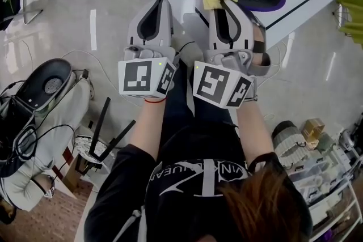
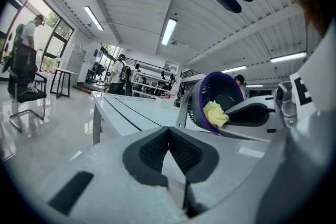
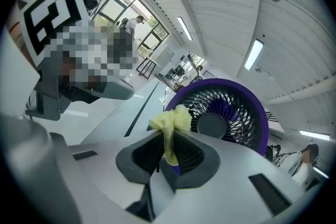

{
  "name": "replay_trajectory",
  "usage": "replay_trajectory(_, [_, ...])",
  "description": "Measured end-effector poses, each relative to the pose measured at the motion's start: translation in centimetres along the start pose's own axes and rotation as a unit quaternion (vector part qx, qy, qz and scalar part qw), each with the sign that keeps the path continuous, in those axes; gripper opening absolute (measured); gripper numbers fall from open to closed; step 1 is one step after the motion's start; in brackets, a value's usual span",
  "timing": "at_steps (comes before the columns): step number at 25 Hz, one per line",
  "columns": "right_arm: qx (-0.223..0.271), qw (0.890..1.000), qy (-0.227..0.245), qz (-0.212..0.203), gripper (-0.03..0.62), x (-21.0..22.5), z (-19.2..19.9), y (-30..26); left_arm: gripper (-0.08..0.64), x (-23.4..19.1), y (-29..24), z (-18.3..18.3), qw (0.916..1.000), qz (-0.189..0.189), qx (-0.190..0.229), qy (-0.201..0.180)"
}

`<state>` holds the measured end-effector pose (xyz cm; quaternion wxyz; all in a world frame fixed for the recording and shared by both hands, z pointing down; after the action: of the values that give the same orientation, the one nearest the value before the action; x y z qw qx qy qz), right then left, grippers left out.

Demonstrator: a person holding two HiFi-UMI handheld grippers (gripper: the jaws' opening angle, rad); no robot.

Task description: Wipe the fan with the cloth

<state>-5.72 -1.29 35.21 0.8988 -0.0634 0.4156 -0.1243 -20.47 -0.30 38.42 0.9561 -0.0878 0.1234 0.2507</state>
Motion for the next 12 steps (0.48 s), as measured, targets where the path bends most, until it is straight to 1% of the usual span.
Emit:
replay_trajectory(2, [-0.002, 1.000, -0.014, -0.006, 0.054, 0.0, -0.4, -0.1, 0.009, -0.2, 0.1, 0.2, 1.0000, -0.001, -0.002, 0.003])
replay_trajectory(6, [-0.005, 0.998, -0.060, -0.030, 0.055, 0.4, -1.1, -0.5, 0.009, -0.3, -0.2, 0.3, 1.0000, 0.000, -0.005, 0.007])
replay_trajectory(12, [-0.011, 0.994, -0.093, -0.053, 0.058, 1.1, -2.1, -0.9, 0.009, -0.6, -0.2, -0.5, 1.0000, 0.001, -0.002, 0.007])
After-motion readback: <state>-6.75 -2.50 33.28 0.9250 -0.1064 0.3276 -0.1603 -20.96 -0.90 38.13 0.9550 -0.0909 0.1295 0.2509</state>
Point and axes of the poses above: the fingertips, and each gripper's own axes: y backward along the fingers, x to its right, z out of its underside, the point moved 8 cm from there along y, backward along the fingers, and after that the axes turned 14 degrees about z, right-handed, at the moved point
